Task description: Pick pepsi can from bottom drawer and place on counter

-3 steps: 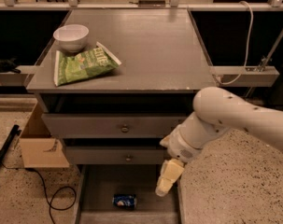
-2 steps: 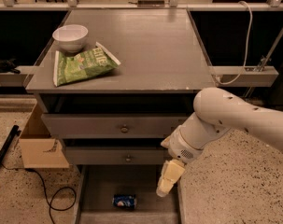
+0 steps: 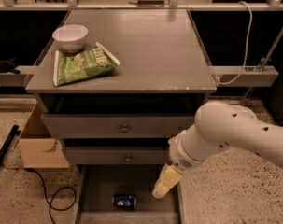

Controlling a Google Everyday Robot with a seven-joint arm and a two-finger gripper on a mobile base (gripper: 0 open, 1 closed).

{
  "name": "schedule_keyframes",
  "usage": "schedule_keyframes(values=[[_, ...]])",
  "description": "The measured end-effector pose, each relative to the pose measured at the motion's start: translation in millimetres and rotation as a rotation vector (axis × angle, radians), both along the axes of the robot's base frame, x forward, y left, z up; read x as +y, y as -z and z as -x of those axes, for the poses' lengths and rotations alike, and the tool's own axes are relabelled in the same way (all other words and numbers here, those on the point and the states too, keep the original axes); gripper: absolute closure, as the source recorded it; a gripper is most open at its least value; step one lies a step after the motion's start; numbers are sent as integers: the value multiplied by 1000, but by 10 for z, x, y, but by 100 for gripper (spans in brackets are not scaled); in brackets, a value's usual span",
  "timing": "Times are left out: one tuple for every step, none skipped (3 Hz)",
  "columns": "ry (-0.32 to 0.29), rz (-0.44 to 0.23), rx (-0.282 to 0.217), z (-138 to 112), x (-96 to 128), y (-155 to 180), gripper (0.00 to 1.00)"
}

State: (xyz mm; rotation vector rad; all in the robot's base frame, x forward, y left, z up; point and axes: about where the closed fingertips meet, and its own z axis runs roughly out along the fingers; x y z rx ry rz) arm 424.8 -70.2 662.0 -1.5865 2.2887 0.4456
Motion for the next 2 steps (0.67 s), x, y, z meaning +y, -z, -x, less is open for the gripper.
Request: schedule_keyframes(values=[[29, 10, -25, -2, -17, -13, 0], [12, -42, -6, -43, 22, -10, 0]])
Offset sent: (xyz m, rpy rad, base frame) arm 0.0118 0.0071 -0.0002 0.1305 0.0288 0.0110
